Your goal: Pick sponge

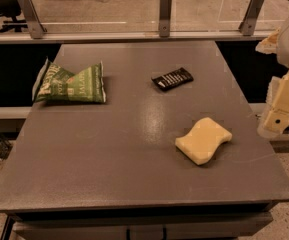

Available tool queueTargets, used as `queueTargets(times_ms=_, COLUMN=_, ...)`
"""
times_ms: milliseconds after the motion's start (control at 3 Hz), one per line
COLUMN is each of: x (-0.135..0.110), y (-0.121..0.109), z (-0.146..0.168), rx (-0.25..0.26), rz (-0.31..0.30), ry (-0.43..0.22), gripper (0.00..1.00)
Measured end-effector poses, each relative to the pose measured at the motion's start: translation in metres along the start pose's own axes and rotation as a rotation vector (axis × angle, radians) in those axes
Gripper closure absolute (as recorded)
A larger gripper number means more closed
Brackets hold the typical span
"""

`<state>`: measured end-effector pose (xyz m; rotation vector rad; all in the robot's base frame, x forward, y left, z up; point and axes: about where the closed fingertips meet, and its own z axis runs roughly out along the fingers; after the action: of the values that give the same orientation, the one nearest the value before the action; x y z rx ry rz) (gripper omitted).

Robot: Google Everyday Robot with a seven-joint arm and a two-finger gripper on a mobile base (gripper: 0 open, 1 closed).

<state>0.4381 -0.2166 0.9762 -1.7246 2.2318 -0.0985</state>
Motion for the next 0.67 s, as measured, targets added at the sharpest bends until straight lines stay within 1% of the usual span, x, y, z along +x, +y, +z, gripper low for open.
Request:
queueTargets(times_ms=333, x=0.0, y=0.0, z=0.0, rx=0.0, rz=0.0, ry=0.0, gripper=0.0)
queueTargets(times_ms=667, x=-0.008, y=-0.001, z=0.023, rx=-0.044, rz=-0.086, ry=0.02, gripper=0.0)
